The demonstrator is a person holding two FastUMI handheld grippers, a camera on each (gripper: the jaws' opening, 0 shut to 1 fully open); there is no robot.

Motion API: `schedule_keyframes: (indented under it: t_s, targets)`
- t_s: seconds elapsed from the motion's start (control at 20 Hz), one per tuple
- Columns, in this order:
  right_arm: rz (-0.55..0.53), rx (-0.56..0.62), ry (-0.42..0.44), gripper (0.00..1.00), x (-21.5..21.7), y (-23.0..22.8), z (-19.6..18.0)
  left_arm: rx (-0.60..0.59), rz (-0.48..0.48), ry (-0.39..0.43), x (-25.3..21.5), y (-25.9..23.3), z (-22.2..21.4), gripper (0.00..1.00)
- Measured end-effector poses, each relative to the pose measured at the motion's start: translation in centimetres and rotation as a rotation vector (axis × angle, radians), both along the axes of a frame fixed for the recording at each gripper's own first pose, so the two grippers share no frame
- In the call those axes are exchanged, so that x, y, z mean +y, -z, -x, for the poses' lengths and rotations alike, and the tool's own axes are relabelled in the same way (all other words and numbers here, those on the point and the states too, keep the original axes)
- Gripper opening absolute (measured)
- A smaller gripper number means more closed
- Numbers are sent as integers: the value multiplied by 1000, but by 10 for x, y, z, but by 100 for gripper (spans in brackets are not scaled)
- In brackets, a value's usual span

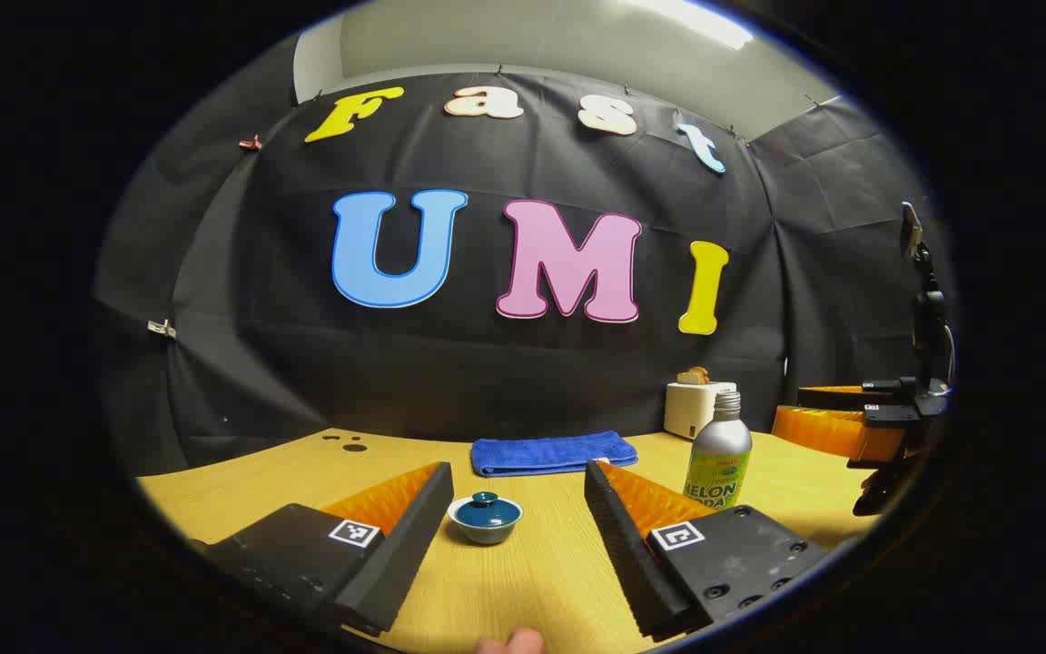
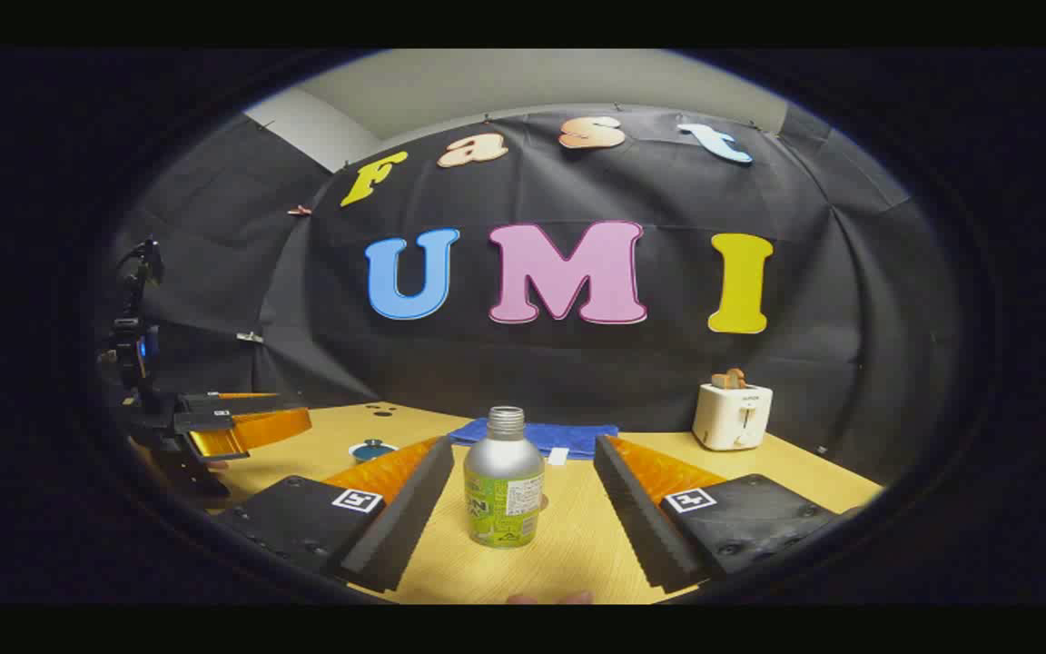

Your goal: Open the teacup lid with one hand, grasp the water bottle and pour water into the teacup with the other hand; after pouring, place the water bottle on the coaster and then close the teacup lid.

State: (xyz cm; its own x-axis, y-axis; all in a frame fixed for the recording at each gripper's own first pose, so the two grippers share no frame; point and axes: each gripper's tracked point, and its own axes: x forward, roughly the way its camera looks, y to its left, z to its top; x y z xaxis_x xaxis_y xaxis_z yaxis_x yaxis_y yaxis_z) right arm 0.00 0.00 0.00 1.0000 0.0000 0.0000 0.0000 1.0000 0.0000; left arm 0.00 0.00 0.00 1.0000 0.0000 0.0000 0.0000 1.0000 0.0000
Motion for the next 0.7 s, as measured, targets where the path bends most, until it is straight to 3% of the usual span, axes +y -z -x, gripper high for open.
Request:
schedule_keyframes:
  t_s: [0.7]
  targets:
    - [9,-7,-1,96,2,-4,2,34,-5,5,12,7,-27,93]
